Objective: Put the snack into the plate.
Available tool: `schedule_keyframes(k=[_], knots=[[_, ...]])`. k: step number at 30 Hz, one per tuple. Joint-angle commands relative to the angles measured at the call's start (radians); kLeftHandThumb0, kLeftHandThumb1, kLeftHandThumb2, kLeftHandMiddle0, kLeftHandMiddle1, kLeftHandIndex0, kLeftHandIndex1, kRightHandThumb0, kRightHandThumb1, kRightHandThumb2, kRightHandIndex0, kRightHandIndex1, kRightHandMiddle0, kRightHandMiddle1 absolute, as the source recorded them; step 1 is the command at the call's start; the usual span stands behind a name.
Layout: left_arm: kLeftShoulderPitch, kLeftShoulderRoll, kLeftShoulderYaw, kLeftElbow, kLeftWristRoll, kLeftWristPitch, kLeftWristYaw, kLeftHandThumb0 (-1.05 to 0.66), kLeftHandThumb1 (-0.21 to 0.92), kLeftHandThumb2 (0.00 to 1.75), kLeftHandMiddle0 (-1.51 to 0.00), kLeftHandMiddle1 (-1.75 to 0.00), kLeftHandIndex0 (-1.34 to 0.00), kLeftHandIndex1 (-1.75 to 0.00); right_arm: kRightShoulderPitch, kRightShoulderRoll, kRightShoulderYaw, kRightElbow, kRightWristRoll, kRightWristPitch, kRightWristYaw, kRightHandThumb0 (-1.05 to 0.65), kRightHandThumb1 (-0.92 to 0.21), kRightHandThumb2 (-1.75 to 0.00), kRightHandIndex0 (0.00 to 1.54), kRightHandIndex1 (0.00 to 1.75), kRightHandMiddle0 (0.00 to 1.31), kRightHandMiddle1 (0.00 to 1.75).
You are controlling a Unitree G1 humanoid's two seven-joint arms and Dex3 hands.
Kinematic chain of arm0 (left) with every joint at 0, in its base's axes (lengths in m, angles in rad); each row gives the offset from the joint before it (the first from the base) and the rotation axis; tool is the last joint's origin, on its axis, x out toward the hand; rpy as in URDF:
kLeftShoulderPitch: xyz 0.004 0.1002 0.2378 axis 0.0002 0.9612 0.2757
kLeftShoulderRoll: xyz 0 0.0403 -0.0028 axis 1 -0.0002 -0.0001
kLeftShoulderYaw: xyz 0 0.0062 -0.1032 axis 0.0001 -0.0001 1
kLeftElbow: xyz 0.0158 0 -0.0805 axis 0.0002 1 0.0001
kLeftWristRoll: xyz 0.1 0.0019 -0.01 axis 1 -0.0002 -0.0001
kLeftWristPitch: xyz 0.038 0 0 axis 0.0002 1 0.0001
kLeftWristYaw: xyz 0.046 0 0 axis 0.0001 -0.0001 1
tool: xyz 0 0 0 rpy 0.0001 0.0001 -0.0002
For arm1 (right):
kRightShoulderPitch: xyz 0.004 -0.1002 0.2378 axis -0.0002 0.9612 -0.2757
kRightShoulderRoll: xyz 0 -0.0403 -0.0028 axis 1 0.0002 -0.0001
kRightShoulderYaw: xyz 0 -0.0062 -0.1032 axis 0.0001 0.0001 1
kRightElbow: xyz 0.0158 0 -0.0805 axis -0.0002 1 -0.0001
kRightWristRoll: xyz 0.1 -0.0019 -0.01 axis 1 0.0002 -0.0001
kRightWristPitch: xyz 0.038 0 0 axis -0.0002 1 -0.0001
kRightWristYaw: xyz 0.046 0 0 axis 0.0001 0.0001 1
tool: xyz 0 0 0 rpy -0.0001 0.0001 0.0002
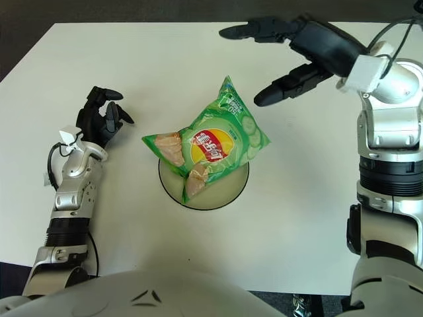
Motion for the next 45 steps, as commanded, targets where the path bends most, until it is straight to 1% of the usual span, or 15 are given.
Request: schedule_keyframes(k=[1,7,14,18,24,30,33,34,37,38,39,40,42,43,45], knots=[[0.100,-0.051,-0.008,0.066,0.003,-0.004,0.009,-0.37,0.78,0.71,-0.76,-1.75,-0.29,-1.75,0.028,-0.003,-0.015,-0.027,-0.118,-0.036,-0.099,-0.74,-0.91,-0.02,0.33,0.00,0.42,0.01],[0.100,-0.052,-0.007,0.067,0.001,-0.005,0.009,-0.37,0.78,0.71,-0.77,-1.75,-0.30,-1.75,0.057,0.036,-0.020,-0.010,-0.153,0.015,-0.190,-0.69,-0.92,-0.06,0.36,0.01,0.39,0.00],[0.101,-0.054,-0.008,0.069,0.000,-0.008,0.009,-0.37,0.77,0.72,-0.77,-1.75,-0.30,-1.75,0.111,0.105,-0.052,0.056,-0.174,-0.025,-0.350,-0.64,-0.92,-0.13,0.46,0.04,0.42,0.02],[0.101,-0.055,-0.007,0.069,-0.001,-0.008,0.008,-0.37,0.77,0.72,-0.77,-1.75,-0.30,-1.75,0.130,0.147,-0.084,0.080,-0.150,-0.001,-0.422,-0.59,-0.92,-0.16,0.50,0.04,0.45,0.03],[0.099,-0.055,-0.006,0.072,-0.002,-0.008,0.008,-0.37,0.77,0.72,-0.77,-1.75,-0.30,-1.75,0.118,0.190,-0.139,0.240,-0.030,-0.097,-0.465,-0.47,-0.92,-0.17,0.67,0.05,0.57,0.09],[0.094,-0.053,-0.003,0.078,-0.004,-0.007,0.006,-0.37,0.77,0.73,-0.77,-1.75,-0.30,-1.75,0.128,0.256,-0.187,0.317,0.157,-0.050,-0.432,-0.40,-0.92,-0.22,0.83,0.07,0.62,0.14],[0.092,-0.053,-0.001,0.081,-0.005,-0.007,0.005,-0.37,0.77,0.73,-0.77,-1.75,-0.30,-1.75,0.145,0.288,-0.199,0.374,0.193,-0.087,-0.435,-0.39,-0.92,-0.25,0.87,0.08,0.64,0.16],[0.092,-0.052,0.000,0.082,-0.005,-0.008,0.004,-0.37,0.77,0.73,-0.77,-1.75,-0.30,-1.75,0.150,0.296,-0.202,0.391,0.198,-0.100,-0.436,-0.38,-0.92,-0.27,0.91,0.10,0.56,0.64],[0.090,-0.051,0.003,0.085,-0.006,-0.008,0.002,-0.37,0.77,0.73,-0.77,-1.75,-0.30,-1.75,0.173,0.332,-0.208,0.412,0.227,-0.112,-0.443,-0.36,-0.92,-0.30,0.98,0.14,0.45,1.23],[0.089,-0.050,0.004,0.086,-0.006,-0.008,0.001,-0.37,0.77,0.73,-0.77,-1.75,-0.30,-1.75,0.178,0.344,-0.211,0.411,0.240,-0.105,-0.445,-0.36,-0.92,-0.31,0.98,0.18,0.45,1.28],[0.089,-0.049,0.005,0.087,-0.006,-0.009,0.001,-0.37,0.77,0.73,-0.77,-1.75,-0.30,-1.75,0.189,0.366,-0.215,0.391,0.276,-0.066,-0.447,-0.36,-0.92,-0.31,0.94,0.33,0.44,1.36],[0.088,-0.049,0.006,0.088,-0.006,-0.009,0.000,-0.37,0.77,0.73,-0.77,-1.75,-0.30,-1.75,0.196,0.381,-0.217,0.377,0.301,-0.038,-0.448,-0.23,-0.92,-0.27,0.85,0.64,0.41,1.38],[0.088,-0.048,0.007,0.089,-0.006,-0.009,0.000,-0.37,0.77,0.73,-0.77,-1.75,-0.30,-1.75,0.215,0.413,-0.219,0.332,0.367,0.044,-0.447,-0.12,-0.92,-0.24,0.76,0.92,0.38,1.40],[0.088,-0.048,0.008,0.090,-0.006,-0.009,-0.001,-0.37,0.77,0.73,-0.77,-1.75,-0.30,-1.75,0.225,0.434,-0.220,0.315,0.407,0.080,-0.444,-0.08,-0.92,-0.22,0.73,1.02,0.37,1.40],[0.087,-0.048,0.009,0.091,-0.006,-0.009,-0.001,-0.37,0.77,0.73,-0.77,-1.75,-0.30,-1.75,0.241,0.464,-0.223,0.294,0.463,0.135,-0.440,-0.04,-0.92,-0.21,0.70,1.11,0.37,1.40]])
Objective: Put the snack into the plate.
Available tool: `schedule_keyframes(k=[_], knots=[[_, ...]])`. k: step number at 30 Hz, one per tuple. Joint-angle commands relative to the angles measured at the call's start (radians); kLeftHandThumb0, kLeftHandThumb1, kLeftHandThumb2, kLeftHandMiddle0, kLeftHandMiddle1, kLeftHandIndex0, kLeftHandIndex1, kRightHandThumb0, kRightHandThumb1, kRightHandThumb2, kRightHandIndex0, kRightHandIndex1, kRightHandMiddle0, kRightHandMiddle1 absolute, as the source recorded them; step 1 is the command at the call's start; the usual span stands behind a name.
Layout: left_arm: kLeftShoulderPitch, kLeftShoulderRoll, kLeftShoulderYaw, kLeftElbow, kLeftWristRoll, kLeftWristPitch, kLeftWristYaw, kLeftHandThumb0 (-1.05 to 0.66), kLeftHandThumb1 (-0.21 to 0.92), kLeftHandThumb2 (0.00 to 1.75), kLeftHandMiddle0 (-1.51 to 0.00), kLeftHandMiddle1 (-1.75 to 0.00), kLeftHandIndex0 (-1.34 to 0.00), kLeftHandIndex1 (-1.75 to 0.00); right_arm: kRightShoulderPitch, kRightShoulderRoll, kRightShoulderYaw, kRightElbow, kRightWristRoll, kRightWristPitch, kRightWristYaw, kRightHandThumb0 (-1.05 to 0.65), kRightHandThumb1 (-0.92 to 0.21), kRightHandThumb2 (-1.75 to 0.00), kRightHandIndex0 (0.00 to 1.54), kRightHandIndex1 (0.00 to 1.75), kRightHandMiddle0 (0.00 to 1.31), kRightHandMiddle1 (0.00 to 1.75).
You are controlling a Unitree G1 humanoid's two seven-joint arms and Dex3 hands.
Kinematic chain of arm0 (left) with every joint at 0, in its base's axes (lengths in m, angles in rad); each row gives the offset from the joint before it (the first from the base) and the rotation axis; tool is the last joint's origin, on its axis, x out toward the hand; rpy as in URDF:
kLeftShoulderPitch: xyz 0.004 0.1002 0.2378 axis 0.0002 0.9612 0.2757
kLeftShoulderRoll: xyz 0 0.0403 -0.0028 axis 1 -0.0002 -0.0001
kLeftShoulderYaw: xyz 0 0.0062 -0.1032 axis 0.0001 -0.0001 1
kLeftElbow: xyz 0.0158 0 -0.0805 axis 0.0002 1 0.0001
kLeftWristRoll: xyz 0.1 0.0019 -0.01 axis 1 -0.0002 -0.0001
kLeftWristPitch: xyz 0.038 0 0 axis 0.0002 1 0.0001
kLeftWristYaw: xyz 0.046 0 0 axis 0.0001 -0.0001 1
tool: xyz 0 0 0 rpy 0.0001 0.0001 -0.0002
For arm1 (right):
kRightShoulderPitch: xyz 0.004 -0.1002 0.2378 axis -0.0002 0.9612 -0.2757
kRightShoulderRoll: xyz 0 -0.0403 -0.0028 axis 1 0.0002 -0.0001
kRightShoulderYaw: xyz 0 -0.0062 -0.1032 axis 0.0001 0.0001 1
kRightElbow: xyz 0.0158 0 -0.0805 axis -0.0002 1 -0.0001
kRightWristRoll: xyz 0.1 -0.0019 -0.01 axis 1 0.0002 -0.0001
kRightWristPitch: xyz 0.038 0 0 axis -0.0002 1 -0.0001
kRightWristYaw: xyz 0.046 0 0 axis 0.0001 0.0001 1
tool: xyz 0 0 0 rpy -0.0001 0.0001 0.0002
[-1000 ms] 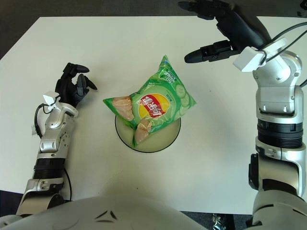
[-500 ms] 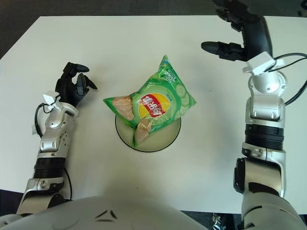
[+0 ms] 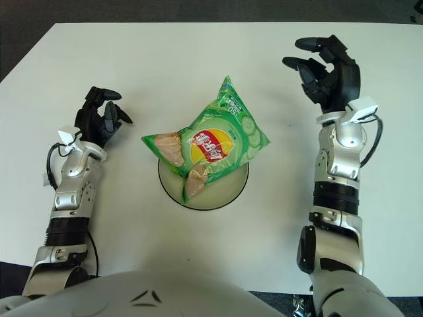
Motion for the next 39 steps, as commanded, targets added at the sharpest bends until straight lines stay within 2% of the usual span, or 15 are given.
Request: schedule_keyframes(k=[1,5,12,18,23,29,34,36,39], knots=[[0.090,-0.045,-0.006,0.080,-0.005,-0.009,-0.002,-0.37,0.77,0.73,-0.77,-1.75,-0.30,-1.75,0.033,0.055,-0.011,-0.057,0.101,0.094,0.002,-0.03,-0.92,-0.20,0.70,1.14,0.37,1.40],[0.089,-0.044,-0.005,0.081,-0.003,-0.009,-0.002,-0.37,0.77,0.73,-0.77,-1.75,-0.30,-1.75,0.067,0.100,0.008,-0.042,0.098,0.101,0.004,-0.01,-0.92,-0.19,0.69,1.18,0.37,1.40],[0.088,-0.044,-0.005,0.081,0.000,-0.010,-0.001,-0.37,0.76,0.73,-0.77,-1.75,-0.30,-1.75,0.130,0.140,0.036,-0.080,0.065,0.096,-0.007,-0.01,-0.92,-0.19,0.68,1.20,0.37,1.40],[0.088,-0.045,-0.006,0.081,0.002,-0.012,0.000,-0.37,0.76,0.73,-0.77,-1.75,-0.30,-1.75,0.206,0.182,0.064,-0.072,0.014,0.034,-0.008,-0.01,-0.92,-0.19,0.67,1.24,0.39,1.35],[0.088,-0.046,-0.009,0.079,0.004,-0.012,0.002,-0.37,0.76,0.73,-0.77,-1.75,-0.30,-1.75,0.243,0.168,0.097,0.003,-0.083,-0.047,-0.014,-0.01,-0.92,-0.20,0.64,1.30,0.39,1.34],[0.086,-0.048,-0.009,0.081,0.008,-0.014,0.004,-0.37,0.76,0.74,-0.77,-1.75,-0.31,-1.75,0.245,0.168,0.103,0.046,-0.127,-0.079,-0.038,0.00,-0.92,-0.24,0.59,1.37,0.36,1.35],[0.087,-0.049,-0.007,0.083,0.012,-0.018,0.005,-0.37,0.76,0.74,-0.77,-1.75,-0.31,-1.75,0.247,0.176,0.103,0.084,-0.125,-0.053,-0.055,-0.01,-0.68,-0.72,0.50,1.63,0.35,1.45],[0.087,-0.050,-0.007,0.083,0.014,-0.019,0.006,-0.37,0.76,0.74,-0.77,-1.75,-0.31,-1.75,0.248,0.180,0.102,0.093,-0.113,-0.023,-0.058,-0.01,-0.62,-0.85,0.49,1.68,0.35,1.50],[0.089,-0.050,-0.007,0.080,0.015,-0.019,0.006,-0.37,0.76,0.74,-0.77,-1.75,-0.31,-1.75,0.260,0.187,0.102,0.078,-0.098,0.068,-0.078,-0.01,-0.54,-1.00,0.49,1.73,0.33,1.59]])
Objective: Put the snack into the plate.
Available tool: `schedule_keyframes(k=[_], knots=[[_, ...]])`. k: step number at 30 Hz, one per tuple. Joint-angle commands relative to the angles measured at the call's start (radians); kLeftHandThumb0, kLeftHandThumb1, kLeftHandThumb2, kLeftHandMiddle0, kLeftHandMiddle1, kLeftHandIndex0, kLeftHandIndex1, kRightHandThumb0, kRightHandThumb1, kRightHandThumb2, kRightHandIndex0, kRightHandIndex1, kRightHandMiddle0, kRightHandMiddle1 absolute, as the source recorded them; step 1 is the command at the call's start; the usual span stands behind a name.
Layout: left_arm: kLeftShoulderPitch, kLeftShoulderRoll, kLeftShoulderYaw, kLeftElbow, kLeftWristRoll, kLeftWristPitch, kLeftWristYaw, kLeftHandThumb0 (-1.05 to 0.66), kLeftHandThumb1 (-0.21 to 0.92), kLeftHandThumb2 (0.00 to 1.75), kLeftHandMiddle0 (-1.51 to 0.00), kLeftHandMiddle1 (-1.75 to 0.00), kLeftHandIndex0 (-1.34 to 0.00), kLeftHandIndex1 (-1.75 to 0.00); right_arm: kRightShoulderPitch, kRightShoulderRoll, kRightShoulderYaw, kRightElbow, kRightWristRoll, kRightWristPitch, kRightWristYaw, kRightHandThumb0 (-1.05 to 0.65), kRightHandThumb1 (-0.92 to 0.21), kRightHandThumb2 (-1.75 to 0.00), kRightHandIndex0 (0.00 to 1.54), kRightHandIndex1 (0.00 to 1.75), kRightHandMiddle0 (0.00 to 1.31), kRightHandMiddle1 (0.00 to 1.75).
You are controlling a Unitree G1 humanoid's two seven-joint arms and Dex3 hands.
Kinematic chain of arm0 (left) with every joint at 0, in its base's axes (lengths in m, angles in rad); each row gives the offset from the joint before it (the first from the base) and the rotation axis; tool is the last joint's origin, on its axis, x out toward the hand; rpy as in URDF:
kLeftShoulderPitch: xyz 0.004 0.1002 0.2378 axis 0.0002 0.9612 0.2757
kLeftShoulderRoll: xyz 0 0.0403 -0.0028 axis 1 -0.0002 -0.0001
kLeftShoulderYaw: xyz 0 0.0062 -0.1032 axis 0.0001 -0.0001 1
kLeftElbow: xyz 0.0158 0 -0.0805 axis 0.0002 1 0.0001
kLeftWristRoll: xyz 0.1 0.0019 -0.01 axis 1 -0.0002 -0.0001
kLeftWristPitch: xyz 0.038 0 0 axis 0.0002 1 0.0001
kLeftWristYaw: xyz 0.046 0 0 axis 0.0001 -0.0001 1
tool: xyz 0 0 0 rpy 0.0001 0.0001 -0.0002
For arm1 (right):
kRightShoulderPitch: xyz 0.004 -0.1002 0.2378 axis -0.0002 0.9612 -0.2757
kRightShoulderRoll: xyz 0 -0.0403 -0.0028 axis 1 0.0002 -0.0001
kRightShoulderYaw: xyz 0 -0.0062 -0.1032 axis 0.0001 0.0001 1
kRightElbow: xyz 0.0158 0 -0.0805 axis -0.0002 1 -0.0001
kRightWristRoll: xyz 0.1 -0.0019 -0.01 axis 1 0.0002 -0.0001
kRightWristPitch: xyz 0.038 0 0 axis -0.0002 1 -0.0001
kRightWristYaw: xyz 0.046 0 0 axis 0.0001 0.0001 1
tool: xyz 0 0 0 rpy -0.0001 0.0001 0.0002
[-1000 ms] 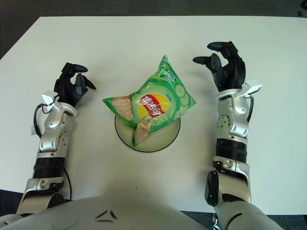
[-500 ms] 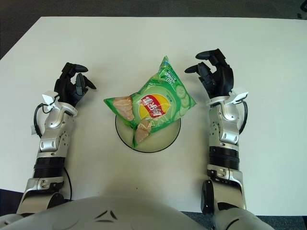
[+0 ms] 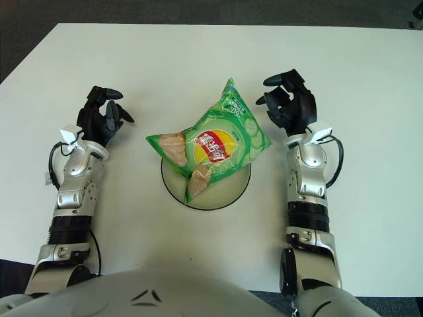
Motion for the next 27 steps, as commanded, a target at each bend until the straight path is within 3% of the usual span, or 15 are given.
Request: schedule_keyframes(k=[1,6,8,13,27], knots=[[0.100,-0.036,-0.005,0.069,0.009,-0.010,0.006,-0.37,0.76,0.74,-0.77,-1.75,-0.31,-1.75,0.142,0.069,0.003,0.070,0.016,0.103,-0.030,-0.01,-0.53,-1.03,0.48,1.73,0.30,1.65],[0.101,-0.036,-0.006,0.067,0.011,-0.010,0.008,-0.37,0.76,0.74,-0.77,-1.75,-0.31,-1.75,0.164,0.081,0.016,0.017,0.010,0.207,-0.074,-0.01,-0.53,-1.04,0.45,1.73,0.29,1.70],[0.103,-0.036,-0.006,0.065,0.011,-0.010,0.008,-0.37,0.76,0.74,-0.77,-1.75,-0.31,-1.75,0.168,0.087,0.023,0.003,0.015,0.235,-0.077,-0.21,-0.71,-0.80,0.59,1.74,0.27,1.73],[0.105,-0.035,-0.007,0.061,0.012,-0.009,0.009,-0.37,0.76,0.74,-0.77,-1.75,-0.31,-1.75,0.165,0.088,0.036,-0.003,0.013,0.281,-0.080,-0.33,-0.82,-0.65,0.74,1.74,0.26,1.74],[0.106,-0.037,-0.013,0.055,0.019,-0.010,0.017,-0.37,0.76,0.74,-0.77,-1.75,-0.31,-1.75,0.145,0.079,0.041,0.034,0.005,0.295,-0.106,-0.36,-0.79,-0.69,0.84,1.75,0.28,1.75]])
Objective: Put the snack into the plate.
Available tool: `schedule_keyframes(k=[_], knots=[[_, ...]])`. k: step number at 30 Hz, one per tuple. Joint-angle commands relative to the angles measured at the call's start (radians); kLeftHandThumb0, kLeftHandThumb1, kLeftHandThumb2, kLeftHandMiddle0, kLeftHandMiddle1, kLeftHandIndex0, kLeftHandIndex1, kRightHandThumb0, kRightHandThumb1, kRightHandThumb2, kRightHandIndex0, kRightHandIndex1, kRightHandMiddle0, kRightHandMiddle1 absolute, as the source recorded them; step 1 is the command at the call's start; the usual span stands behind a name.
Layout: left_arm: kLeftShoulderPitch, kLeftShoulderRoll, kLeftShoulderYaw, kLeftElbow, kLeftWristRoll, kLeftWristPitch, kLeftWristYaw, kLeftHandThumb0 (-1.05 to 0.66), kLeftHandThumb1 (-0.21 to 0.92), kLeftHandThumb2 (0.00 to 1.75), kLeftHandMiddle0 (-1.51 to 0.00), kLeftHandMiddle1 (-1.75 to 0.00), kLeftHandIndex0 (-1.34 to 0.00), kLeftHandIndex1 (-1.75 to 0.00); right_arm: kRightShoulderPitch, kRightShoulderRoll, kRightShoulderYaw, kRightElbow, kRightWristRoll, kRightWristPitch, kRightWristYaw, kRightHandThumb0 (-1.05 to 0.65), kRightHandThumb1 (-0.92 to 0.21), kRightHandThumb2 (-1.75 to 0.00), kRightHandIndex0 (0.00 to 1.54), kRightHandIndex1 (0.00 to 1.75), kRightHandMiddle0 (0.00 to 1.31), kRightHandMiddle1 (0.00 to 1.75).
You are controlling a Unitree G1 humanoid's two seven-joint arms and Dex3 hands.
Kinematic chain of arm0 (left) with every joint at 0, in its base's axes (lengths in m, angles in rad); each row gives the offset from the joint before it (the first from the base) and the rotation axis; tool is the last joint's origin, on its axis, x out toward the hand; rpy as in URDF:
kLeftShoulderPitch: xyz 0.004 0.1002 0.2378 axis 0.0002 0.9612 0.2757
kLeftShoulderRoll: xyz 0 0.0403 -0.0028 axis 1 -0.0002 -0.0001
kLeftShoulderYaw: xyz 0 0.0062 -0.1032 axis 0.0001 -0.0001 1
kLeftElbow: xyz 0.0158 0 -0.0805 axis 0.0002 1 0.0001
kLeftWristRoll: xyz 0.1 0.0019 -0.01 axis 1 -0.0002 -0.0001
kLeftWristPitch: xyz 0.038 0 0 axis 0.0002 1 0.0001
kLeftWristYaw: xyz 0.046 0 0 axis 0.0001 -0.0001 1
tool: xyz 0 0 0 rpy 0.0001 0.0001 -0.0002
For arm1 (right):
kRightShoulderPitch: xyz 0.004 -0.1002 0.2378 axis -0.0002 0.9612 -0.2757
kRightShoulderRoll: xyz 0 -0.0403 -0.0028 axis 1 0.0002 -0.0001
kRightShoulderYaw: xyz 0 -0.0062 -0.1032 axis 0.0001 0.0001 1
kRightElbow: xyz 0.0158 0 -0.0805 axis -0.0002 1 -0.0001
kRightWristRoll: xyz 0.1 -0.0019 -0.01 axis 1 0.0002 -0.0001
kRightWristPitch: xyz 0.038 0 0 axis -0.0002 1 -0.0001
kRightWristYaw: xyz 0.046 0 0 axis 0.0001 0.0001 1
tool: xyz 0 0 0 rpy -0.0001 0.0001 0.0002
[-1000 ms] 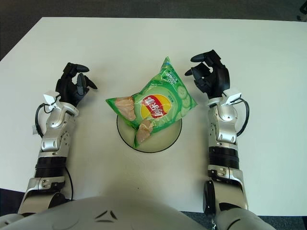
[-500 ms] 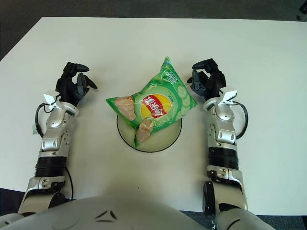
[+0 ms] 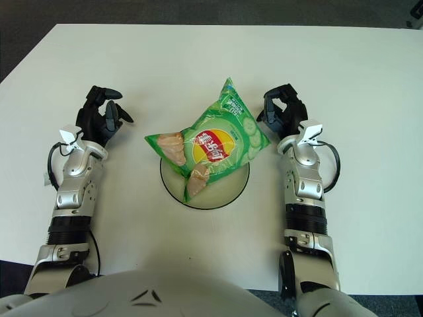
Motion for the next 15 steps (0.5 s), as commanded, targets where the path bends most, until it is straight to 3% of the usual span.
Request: schedule_keyframes(k=[1,15], knots=[[0.103,-0.043,-0.010,0.057,0.011,-0.010,0.011,-0.37,0.76,0.74,-0.77,-1.75,-0.31,-1.75,0.123,0.067,0.007,0.085,0.002,0.049,-0.013,-0.36,-0.78,-0.70,0.85,1.75,0.29,1.75],[0.102,-0.045,-0.009,0.058,0.020,-0.015,0.013,-0.37,0.75,0.75,-0.77,-1.75,-0.31,-1.75,0.133,0.100,0.012,0.071,-0.001,0.024,-0.051,-0.37,-0.75,-0.74,0.86,1.75,0.30,1.75]])
